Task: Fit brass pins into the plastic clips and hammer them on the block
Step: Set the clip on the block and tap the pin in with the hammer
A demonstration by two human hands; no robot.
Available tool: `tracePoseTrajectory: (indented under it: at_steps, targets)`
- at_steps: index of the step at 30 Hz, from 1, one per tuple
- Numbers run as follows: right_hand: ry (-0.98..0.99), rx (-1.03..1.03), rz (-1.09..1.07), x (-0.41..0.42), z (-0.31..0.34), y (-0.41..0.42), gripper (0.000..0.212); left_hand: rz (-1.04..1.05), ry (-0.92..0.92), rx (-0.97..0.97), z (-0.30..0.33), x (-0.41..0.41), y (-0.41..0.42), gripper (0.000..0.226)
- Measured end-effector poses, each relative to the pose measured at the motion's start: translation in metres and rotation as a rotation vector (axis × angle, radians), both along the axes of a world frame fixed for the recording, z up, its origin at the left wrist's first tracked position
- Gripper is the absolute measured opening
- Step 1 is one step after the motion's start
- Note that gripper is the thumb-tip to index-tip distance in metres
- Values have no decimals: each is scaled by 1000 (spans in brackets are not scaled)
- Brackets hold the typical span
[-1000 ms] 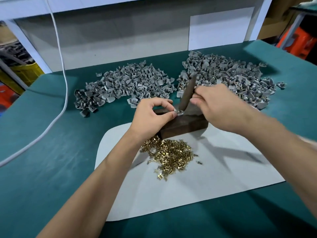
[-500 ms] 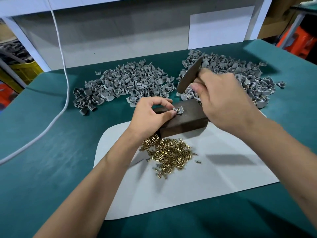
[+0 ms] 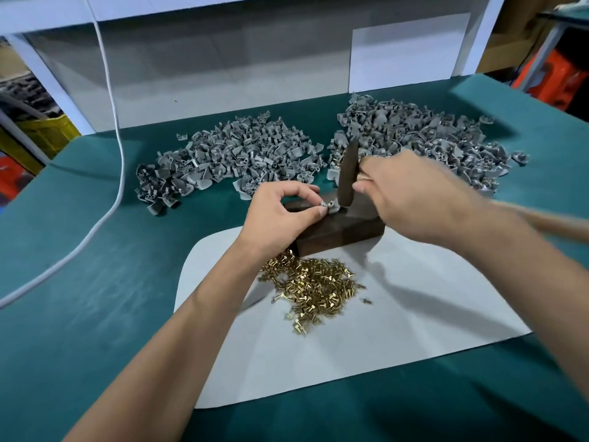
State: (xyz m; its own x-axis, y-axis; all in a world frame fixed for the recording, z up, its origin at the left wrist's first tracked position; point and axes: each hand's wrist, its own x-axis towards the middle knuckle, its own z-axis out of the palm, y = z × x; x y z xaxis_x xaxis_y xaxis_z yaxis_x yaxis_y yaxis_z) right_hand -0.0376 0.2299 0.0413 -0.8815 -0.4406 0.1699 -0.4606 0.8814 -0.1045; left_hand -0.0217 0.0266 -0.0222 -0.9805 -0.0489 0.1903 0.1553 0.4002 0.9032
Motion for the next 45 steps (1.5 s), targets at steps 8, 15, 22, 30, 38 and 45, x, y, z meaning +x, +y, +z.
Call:
tracePoseTrajectory:
  at_steps: [8,15,22,30,38,45]
  targets:
    - [-58,-51,46,12,-5,-10,18,-9,8,21,-1,-1,1,10]
    - [114,-159,13,6,3,-10,17,-7,14,9,-2,-2,-1,5]
    - [136,-131,2,0,7,-3,14,2,0,-1,0,-1,0,6]
    - [34,-60,88,-5,-3,5,17,-5,16,-12,-2,1,0,3]
    - [-468,-196,322,-6,6,55,24,-49,15,40,-7,0,1,12]
    - [-433,-25,256,-5,-6,57,25,-84,34,57,-3,2,4,18]
